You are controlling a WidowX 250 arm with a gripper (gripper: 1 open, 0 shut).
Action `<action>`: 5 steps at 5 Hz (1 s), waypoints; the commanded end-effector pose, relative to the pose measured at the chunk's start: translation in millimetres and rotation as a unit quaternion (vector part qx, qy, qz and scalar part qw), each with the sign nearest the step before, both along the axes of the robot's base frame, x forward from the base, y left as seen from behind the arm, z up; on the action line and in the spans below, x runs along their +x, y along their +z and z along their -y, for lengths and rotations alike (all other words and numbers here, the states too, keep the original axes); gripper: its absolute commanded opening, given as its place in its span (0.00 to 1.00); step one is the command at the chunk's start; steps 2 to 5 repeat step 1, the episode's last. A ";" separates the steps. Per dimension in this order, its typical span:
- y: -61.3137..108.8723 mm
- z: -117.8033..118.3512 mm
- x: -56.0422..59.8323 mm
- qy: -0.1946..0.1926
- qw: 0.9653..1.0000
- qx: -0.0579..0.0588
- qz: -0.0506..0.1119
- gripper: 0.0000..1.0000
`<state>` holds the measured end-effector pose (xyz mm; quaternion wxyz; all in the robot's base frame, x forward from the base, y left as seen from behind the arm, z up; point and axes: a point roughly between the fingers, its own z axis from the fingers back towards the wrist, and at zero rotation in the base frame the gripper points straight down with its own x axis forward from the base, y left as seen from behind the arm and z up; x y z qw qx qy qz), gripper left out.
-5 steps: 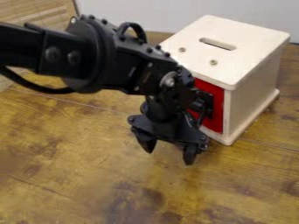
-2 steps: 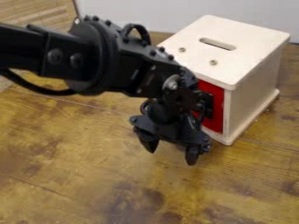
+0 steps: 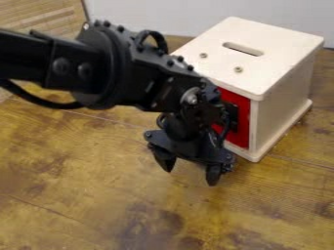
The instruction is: Close the drawer
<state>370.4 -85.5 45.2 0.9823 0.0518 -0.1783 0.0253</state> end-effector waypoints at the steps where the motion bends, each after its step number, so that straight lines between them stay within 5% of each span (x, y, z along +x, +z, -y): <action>1: 17.1 11.1 1.5 -0.019 1.000 0.000 0.025 1.00; 5: 17.1 11.1 1.5 -0.019 1.000 0.000 0.025 1.00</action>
